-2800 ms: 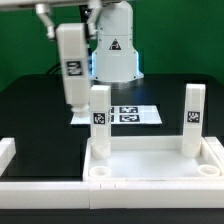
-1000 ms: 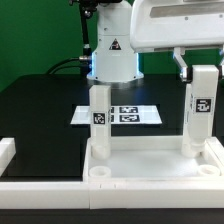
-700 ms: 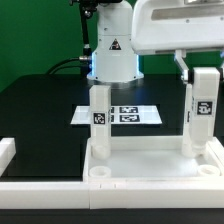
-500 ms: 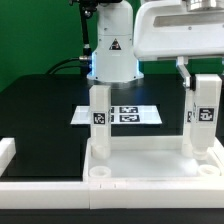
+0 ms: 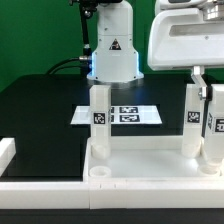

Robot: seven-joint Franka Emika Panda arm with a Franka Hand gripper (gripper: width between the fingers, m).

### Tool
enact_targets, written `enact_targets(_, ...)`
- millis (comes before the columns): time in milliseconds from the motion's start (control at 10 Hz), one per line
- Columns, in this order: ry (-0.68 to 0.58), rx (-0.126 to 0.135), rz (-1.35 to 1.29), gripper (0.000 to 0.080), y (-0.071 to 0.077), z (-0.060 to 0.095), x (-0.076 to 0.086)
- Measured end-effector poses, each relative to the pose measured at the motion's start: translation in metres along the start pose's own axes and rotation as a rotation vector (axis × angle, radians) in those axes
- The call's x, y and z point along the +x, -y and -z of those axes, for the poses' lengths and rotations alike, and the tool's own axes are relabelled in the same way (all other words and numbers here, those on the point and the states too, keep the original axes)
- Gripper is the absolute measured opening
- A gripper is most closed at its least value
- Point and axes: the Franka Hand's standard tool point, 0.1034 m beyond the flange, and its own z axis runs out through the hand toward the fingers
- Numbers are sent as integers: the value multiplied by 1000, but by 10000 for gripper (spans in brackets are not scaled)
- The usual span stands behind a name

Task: Assemble desk

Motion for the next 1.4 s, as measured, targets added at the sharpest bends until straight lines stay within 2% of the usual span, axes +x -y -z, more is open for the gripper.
enact_targets(500, -32, -3, 24, 287, -8, -2, 5)
enact_targets(800, -11, -7, 32, 287, -13, 0, 0)
enact_targets(1400, -11, -4, 41, 287, -6, -5, -1)
